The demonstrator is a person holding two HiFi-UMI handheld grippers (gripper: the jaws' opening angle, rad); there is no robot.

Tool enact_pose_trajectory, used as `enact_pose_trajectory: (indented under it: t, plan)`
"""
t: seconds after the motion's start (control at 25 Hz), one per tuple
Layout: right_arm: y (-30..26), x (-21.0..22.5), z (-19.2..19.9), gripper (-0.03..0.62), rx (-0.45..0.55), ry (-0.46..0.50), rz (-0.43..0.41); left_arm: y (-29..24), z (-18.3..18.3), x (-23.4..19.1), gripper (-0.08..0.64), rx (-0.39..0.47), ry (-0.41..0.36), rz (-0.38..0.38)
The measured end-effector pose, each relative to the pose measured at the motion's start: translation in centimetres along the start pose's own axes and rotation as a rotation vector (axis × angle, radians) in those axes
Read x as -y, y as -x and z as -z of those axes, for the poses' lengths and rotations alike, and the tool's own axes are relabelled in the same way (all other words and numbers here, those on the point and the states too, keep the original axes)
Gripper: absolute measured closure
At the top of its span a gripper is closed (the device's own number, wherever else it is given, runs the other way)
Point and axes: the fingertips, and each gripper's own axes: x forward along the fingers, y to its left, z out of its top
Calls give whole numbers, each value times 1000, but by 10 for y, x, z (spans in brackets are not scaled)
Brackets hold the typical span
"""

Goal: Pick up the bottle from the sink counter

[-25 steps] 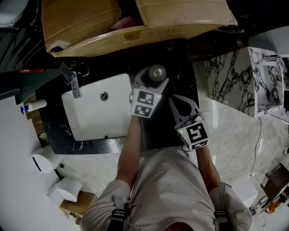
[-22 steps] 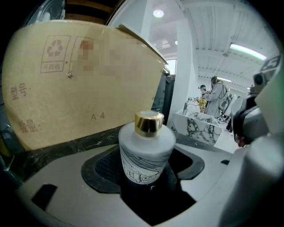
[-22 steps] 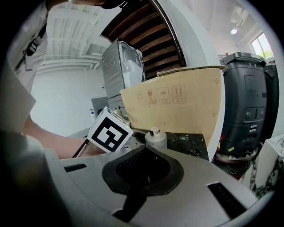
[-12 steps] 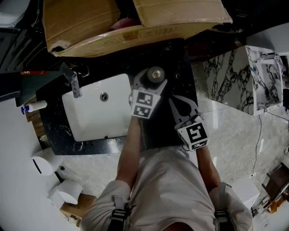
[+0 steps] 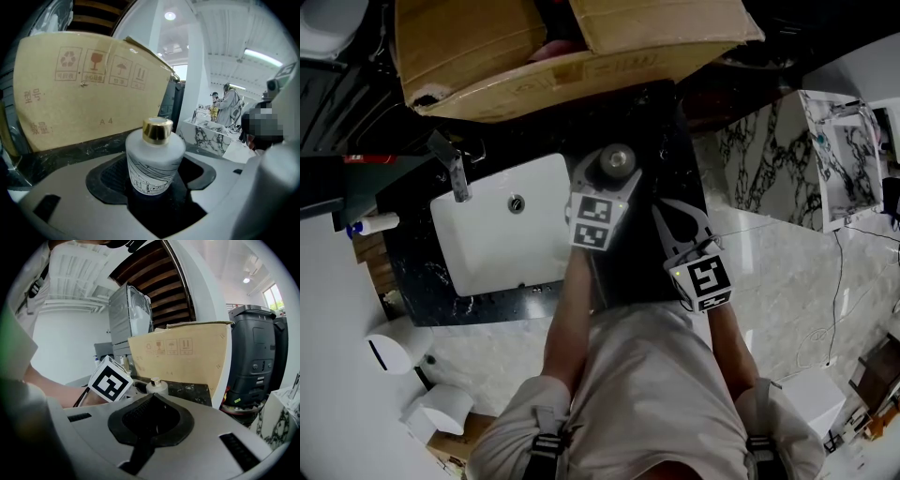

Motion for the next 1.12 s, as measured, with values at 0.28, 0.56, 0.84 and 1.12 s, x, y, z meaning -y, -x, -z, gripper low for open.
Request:
enact_pose_trajectory:
  t: [0.28, 0.56, 0.84, 1.12]
  plan:
    - [11, -7, -10, 597, 27, 21, 22, 25, -11, 9, 239, 23, -15, 8]
    - [23, -10, -30, 597, 74, 47, 41, 59, -33, 18, 239, 66, -30, 11]
    - [31, -17, -53, 597, 123, 85, 49, 95, -56, 21, 239, 107, -43, -1]
    - [41, -21, -72, 597, 165, 108, 58, 129, -80, 23, 239, 152, -61, -20]
